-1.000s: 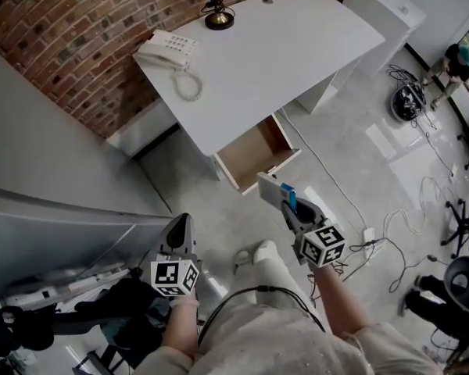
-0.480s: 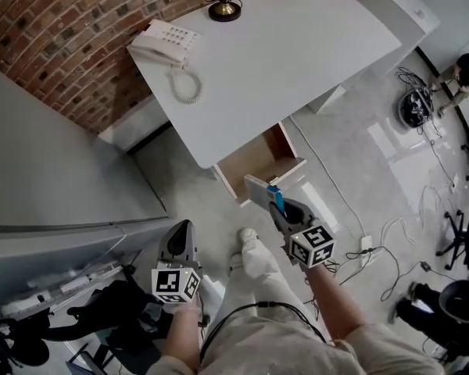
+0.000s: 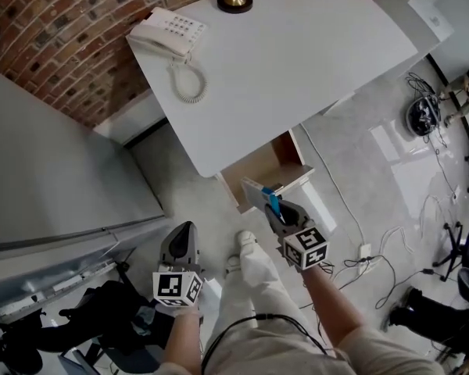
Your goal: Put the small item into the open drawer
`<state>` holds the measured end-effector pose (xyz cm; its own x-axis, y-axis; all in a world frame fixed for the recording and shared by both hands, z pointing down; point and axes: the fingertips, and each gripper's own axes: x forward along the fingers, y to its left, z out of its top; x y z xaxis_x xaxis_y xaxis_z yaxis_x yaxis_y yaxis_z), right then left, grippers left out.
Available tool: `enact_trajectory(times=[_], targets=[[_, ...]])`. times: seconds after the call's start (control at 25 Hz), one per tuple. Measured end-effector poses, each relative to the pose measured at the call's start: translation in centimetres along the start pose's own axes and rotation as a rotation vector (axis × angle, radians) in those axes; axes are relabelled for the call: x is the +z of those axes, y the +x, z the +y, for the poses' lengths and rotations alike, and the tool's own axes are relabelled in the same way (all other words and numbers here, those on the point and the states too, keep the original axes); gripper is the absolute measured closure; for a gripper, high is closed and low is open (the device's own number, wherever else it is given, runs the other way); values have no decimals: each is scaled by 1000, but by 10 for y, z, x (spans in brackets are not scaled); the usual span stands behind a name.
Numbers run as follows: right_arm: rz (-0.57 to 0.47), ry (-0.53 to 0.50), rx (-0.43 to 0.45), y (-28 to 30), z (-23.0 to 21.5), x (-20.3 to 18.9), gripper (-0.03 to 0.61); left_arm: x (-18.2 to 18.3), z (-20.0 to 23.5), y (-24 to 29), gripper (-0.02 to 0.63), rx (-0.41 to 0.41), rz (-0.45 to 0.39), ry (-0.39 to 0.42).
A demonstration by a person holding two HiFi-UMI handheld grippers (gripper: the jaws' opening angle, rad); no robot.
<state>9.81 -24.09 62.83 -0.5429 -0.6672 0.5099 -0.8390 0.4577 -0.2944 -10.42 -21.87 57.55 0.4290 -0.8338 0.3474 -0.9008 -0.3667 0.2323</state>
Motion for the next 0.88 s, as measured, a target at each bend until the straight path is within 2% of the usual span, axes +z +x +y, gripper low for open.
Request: enact_trajectory(times=[0.16, 0.88], targets=[[31, -25, 4, 15, -3, -10, 505, -11, 5, 5, 609, 18, 9, -14], [206, -281, -4, 71, 0, -38, 505, -32, 10, 20, 609, 42, 15, -45]])
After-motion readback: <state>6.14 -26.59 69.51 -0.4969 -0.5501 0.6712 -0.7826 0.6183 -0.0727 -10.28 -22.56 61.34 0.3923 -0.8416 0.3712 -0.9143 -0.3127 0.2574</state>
